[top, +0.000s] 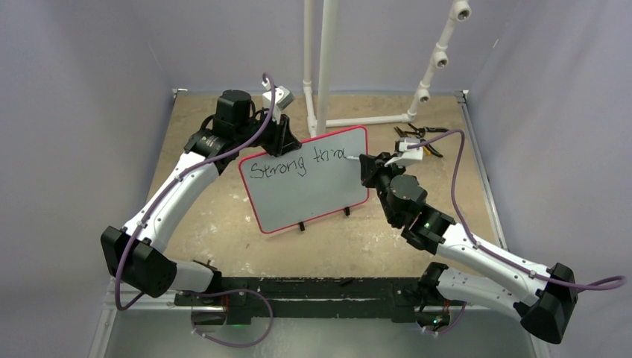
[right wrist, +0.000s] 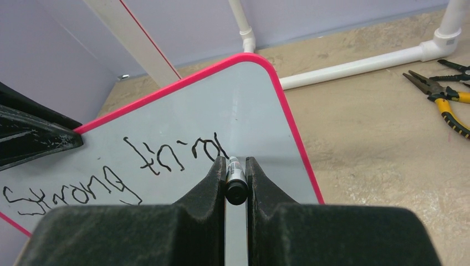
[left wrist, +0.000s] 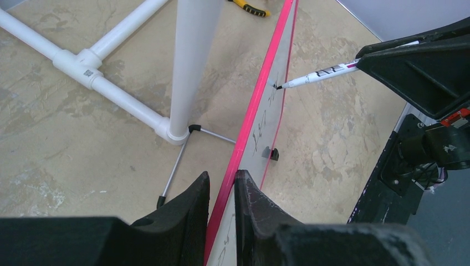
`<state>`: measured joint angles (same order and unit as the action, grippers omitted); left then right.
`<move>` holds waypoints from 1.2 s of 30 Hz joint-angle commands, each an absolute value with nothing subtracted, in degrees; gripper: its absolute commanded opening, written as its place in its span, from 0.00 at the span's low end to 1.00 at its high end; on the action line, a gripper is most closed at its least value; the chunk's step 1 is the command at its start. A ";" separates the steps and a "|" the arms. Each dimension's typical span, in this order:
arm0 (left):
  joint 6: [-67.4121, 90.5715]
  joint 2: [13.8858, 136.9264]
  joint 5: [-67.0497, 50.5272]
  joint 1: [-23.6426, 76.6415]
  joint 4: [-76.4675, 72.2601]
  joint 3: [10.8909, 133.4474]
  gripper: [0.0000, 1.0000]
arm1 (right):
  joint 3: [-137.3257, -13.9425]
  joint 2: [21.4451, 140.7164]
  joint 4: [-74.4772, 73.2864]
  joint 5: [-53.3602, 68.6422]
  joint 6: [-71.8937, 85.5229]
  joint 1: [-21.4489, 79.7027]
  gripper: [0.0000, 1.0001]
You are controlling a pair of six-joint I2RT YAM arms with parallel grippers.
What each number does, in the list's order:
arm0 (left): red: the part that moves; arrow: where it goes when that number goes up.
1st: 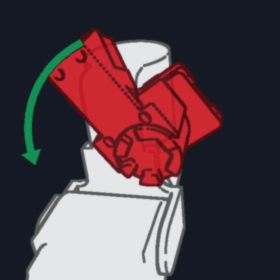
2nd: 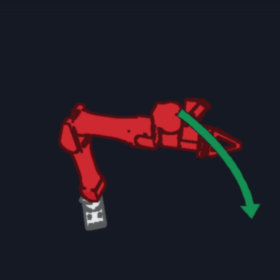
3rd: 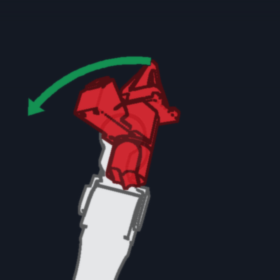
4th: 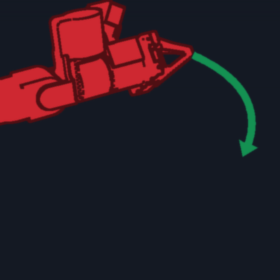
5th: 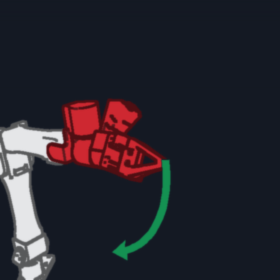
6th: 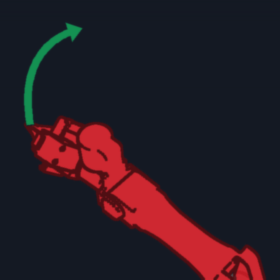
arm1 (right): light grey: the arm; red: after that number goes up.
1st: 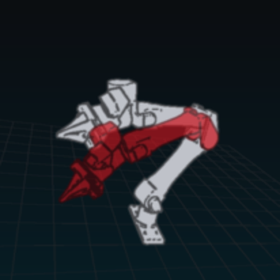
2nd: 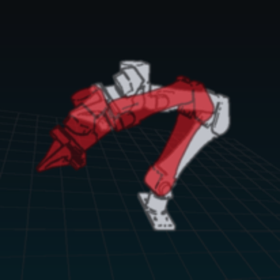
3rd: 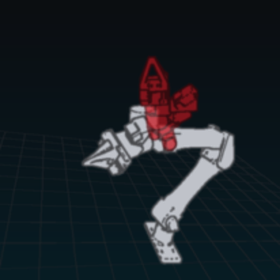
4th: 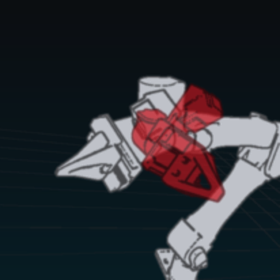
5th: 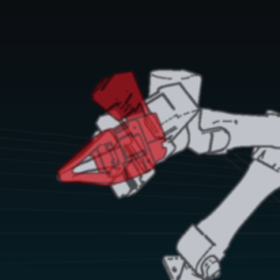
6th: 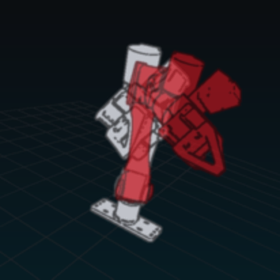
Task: Write a sentence on the whiteboard
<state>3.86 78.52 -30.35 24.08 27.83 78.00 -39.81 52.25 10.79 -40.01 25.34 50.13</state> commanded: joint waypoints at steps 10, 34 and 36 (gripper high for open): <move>4.93 79.80 -30.40 24.26 30.76 77.97 0.00 | -42.95 52.68 15.06 -43.98 21.59 49.90 0.00; 4.86 80.07 -30.32 24.26 30.67 78.13 0.00 | -41.70 51.98 12.32 -43.47 24.15 49.92 0.00; 4.93 80.07 -30.24 24.26 30.67 78.05 0.00 | -41.12 51.60 11.27 -43.37 25.38 49.90 0.00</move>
<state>3.86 78.65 -31.20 24.08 27.88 78.00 -41.54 52.90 13.45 -42.50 22.48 50.13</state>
